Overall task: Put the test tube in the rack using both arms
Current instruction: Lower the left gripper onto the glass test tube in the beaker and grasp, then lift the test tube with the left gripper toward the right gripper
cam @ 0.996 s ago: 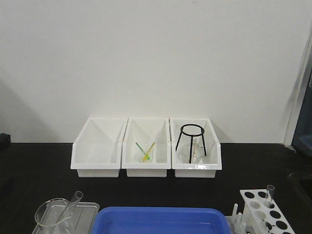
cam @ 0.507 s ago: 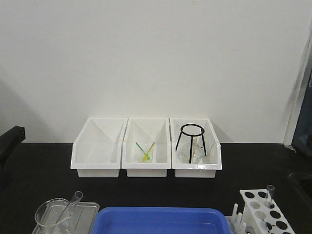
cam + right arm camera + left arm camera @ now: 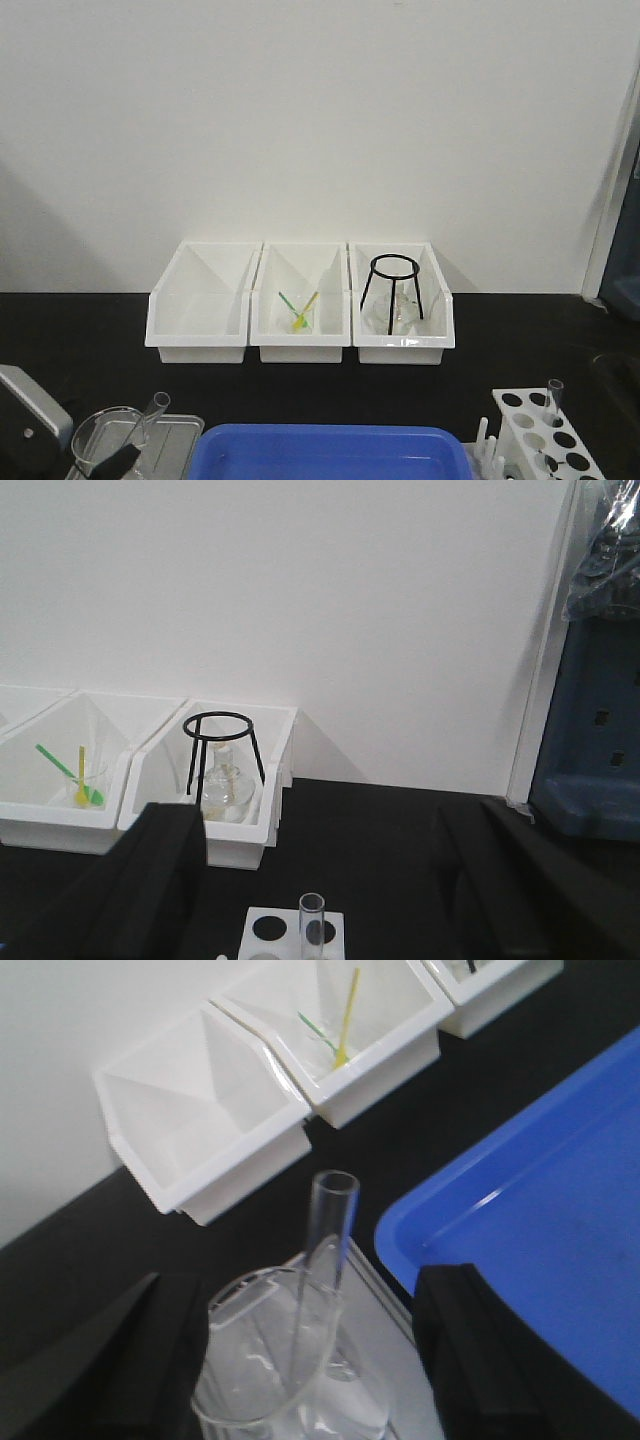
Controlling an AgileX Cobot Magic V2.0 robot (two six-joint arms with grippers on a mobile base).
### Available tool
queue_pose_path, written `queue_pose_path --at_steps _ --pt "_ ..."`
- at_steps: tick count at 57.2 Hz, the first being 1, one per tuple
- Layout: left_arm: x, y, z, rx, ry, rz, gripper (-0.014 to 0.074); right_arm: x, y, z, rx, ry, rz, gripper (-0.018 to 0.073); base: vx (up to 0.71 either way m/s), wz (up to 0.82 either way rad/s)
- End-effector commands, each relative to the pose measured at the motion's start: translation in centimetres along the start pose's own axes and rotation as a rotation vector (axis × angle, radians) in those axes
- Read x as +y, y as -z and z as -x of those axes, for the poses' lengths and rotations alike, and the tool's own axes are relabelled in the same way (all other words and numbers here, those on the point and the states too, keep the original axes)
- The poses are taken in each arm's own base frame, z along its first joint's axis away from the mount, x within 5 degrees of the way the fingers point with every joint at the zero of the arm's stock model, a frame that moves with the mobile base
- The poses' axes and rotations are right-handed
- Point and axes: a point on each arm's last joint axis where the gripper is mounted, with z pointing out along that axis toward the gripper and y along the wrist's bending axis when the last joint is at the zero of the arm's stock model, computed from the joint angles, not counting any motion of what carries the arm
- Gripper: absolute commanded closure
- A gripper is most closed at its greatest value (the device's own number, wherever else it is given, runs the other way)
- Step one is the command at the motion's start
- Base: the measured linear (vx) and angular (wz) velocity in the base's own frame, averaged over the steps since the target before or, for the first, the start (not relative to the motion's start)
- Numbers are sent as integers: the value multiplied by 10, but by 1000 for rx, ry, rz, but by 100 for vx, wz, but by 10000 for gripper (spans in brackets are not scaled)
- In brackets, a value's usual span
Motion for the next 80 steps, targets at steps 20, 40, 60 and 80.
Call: queue_pose_path --at_steps 20,40,60,80 --pt "-3 -59 5 -121 -5 -33 53 -3 1 26 -212 20 -23 55 0 0" --pt "10 -85 28 -164 -22 -6 53 -3 1 26 -213 23 -23 55 0 0" --pt "10 -94 22 -152 33 11 189 -3 1 27 -227 23 -25 55 0 0" --pt "12 -92 25 -173 38 19 606 -3 1 28 -229 23 -25 55 0 0"
